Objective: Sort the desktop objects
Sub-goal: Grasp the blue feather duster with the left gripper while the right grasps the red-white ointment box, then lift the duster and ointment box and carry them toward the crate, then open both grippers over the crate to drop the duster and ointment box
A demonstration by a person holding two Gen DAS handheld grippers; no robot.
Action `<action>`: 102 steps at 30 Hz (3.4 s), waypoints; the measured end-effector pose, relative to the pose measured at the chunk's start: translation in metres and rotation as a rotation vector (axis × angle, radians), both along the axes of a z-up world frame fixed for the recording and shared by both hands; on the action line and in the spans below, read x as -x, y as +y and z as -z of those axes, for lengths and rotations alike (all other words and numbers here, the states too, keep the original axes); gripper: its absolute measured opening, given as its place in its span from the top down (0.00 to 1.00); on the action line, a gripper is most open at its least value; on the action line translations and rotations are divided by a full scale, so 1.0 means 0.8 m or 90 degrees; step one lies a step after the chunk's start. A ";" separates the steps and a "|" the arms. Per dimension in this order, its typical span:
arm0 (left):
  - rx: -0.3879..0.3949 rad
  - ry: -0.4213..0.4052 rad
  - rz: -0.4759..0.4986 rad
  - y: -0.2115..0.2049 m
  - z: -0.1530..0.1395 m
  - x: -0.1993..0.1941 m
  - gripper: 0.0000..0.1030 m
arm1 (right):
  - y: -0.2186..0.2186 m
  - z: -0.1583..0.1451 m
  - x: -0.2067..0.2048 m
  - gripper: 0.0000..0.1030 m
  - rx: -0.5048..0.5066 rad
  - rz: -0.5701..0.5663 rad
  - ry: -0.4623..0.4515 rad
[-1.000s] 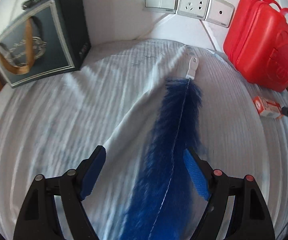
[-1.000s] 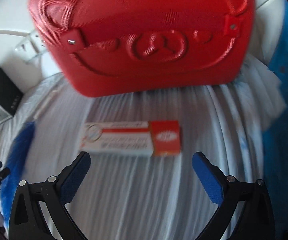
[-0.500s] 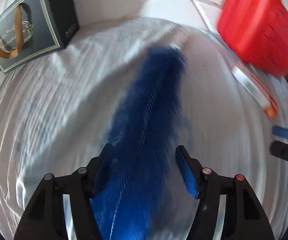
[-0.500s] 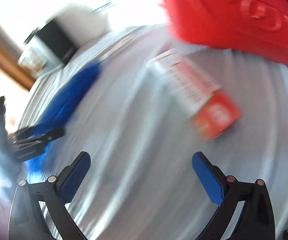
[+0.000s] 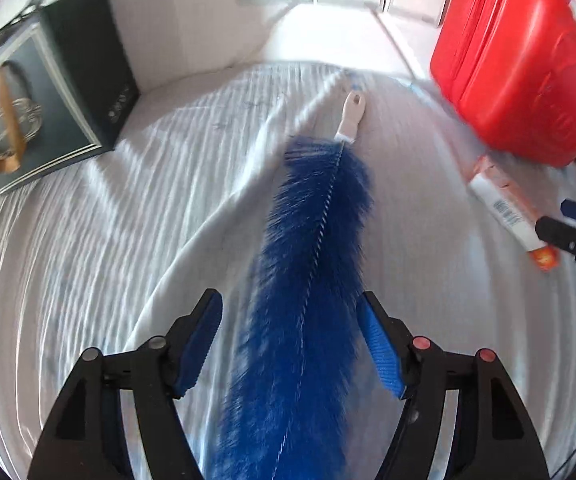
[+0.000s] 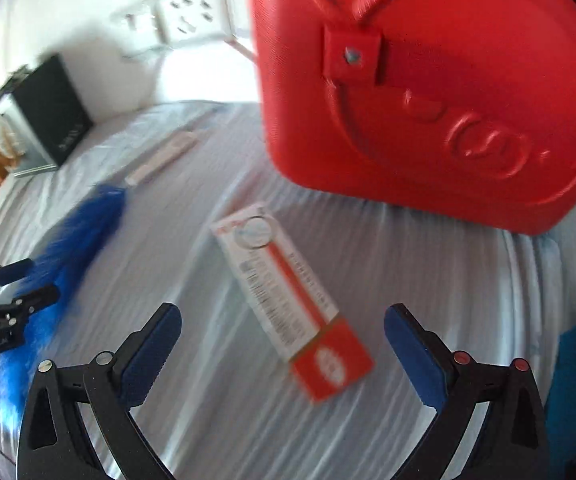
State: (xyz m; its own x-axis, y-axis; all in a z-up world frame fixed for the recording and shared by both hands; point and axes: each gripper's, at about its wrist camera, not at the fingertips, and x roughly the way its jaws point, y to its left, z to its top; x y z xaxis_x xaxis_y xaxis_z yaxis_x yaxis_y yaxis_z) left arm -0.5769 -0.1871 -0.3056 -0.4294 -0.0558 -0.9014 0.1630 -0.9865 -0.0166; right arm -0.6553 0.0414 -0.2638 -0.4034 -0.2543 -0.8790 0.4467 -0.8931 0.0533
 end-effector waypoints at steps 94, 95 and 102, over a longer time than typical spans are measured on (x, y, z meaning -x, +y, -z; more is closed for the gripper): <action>-0.131 0.410 0.209 0.566 -0.465 -0.437 0.86 | 0.511 -0.425 -0.570 0.61 0.136 0.248 0.420; -0.140 0.406 0.208 0.588 -0.469 -0.434 0.86 | 0.534 -0.424 -0.564 0.61 0.127 0.250 0.422; -0.127 0.317 0.164 0.687 -0.445 -0.396 0.86 | 0.612 -0.400 -0.529 0.61 0.104 0.246 0.382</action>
